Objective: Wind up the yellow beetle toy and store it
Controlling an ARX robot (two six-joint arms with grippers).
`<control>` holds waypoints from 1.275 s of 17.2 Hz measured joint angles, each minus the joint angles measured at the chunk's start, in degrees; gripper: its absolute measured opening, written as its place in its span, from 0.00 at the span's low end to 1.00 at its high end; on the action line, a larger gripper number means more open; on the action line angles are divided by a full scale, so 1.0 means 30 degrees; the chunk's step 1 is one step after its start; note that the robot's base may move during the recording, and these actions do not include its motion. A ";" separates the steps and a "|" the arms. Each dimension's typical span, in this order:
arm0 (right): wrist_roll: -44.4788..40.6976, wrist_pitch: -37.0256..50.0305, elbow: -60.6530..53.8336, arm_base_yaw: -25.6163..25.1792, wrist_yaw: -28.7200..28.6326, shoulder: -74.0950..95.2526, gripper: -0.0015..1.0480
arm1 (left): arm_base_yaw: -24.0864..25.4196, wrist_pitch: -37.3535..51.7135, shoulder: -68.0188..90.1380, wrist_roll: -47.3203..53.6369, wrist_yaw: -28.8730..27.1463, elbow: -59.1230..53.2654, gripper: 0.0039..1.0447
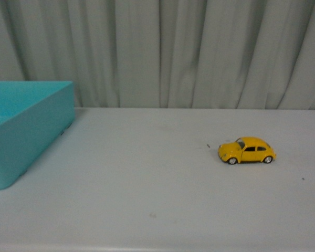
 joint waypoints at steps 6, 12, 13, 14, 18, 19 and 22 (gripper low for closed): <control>0.0015 0.0007 0.0000 0.0000 -0.0015 0.0000 0.94 | 0.0000 0.0022 -0.0007 -0.0007 -0.0058 0.0000 0.94; 0.0044 0.0051 0.0000 0.0000 -0.0015 0.0007 0.94 | 0.0000 0.0036 0.0000 -0.0007 -0.0022 0.0000 0.94; 0.0044 0.0022 0.0000 0.0000 -0.0015 0.0007 0.94 | 0.0000 0.0036 0.0000 -0.0007 -0.0022 0.0000 0.94; 0.0044 0.0022 0.0000 0.0000 -0.0015 0.0007 0.94 | 0.0000 0.0036 -0.0007 -0.0007 -0.0029 0.0000 0.94; 0.0044 0.0022 0.0000 0.0000 -0.0015 0.0007 0.94 | 0.0000 0.0036 0.0000 -0.0007 -0.0029 0.0000 0.94; 0.0044 0.0022 0.0000 0.0000 -0.0015 0.0007 0.94 | 0.0000 0.0036 0.0000 -0.0007 -0.0029 0.0000 0.94; 0.0044 0.0022 0.0000 0.0000 -0.0015 0.0007 0.94 | 0.0000 0.0036 0.0000 -0.0007 -0.0029 0.0000 0.94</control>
